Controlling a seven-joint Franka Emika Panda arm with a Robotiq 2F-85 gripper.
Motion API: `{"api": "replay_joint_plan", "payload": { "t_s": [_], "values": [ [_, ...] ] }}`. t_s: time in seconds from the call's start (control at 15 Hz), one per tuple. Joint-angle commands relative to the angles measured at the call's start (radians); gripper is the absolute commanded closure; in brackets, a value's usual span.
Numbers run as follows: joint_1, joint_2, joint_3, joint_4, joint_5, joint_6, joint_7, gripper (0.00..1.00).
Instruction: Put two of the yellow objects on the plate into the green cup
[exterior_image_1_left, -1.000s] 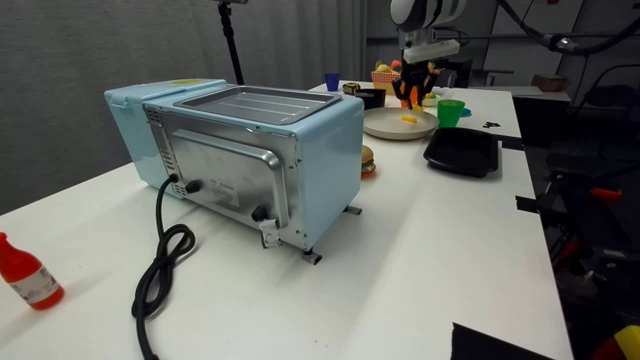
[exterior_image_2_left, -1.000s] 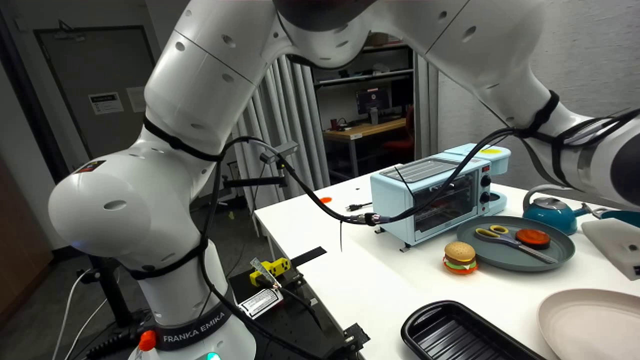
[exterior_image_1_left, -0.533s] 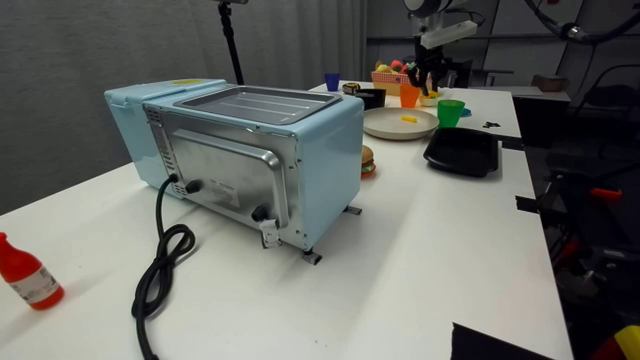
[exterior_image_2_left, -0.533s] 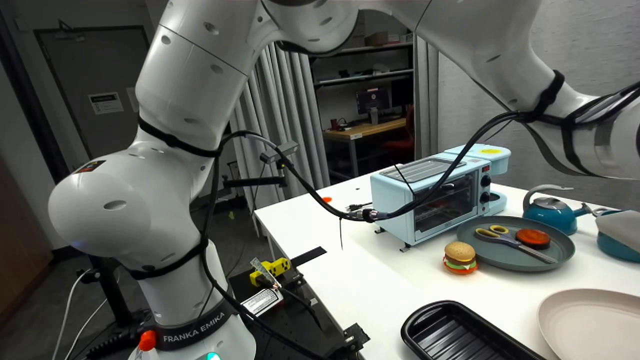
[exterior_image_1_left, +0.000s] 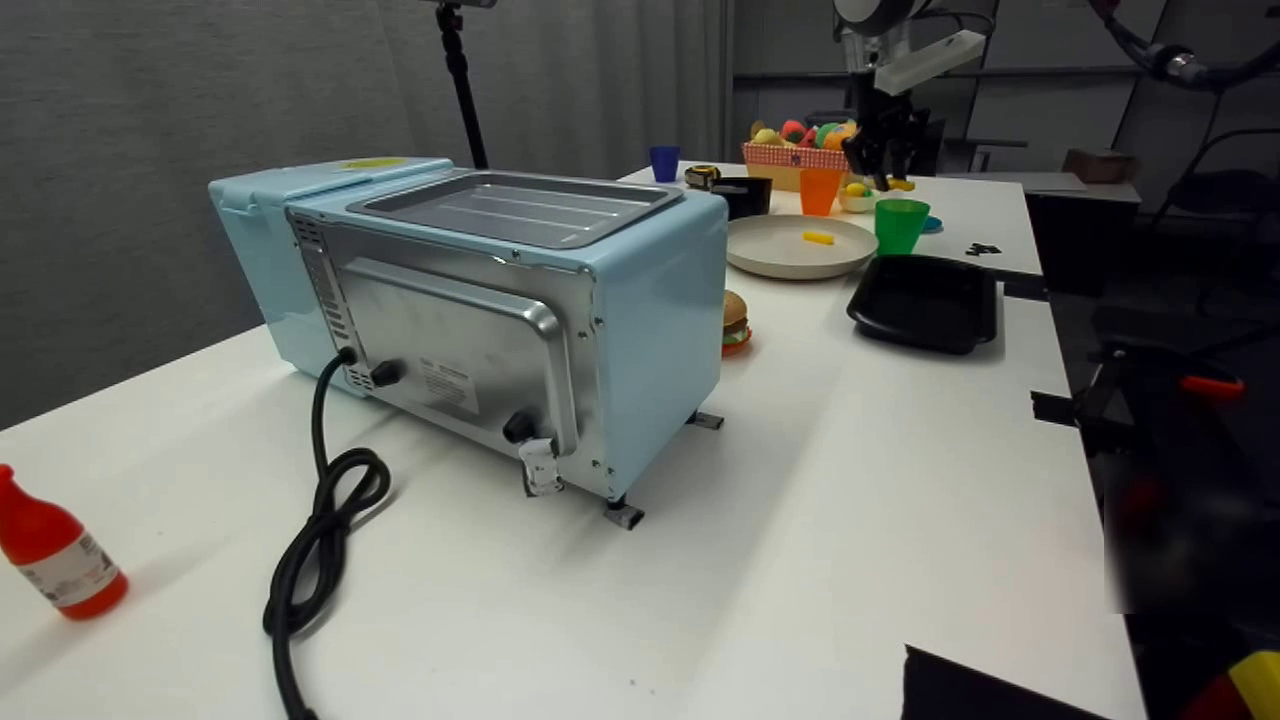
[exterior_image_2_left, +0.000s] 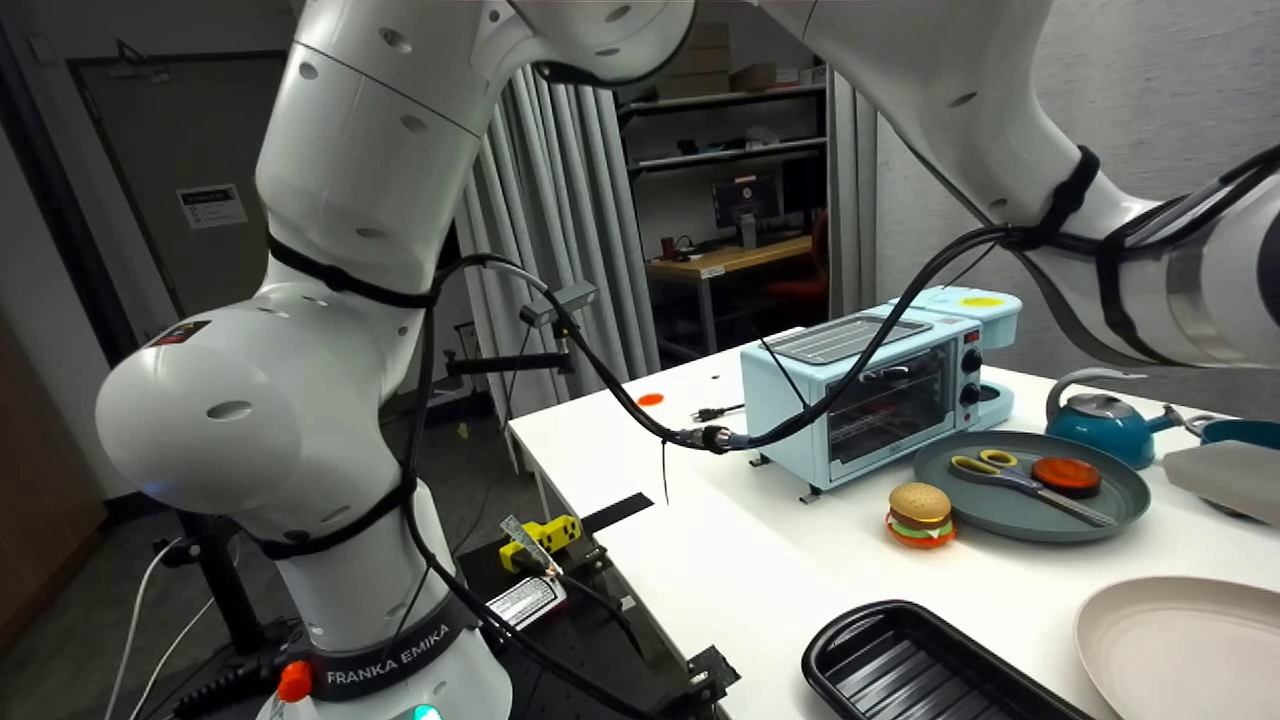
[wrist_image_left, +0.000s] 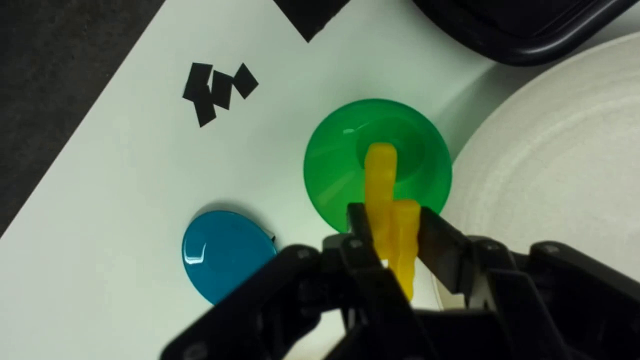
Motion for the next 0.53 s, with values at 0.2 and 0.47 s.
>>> {"api": "replay_joint_plan", "payload": {
  "t_s": [0.2, 0.47],
  "values": [
    [0.011, -0.038, -0.024, -0.076, -0.08, 0.0, -0.029, 0.93],
    [0.02, -0.036, -0.012, -0.087, -0.077, -0.007, -0.025, 0.93]
  ]
}}
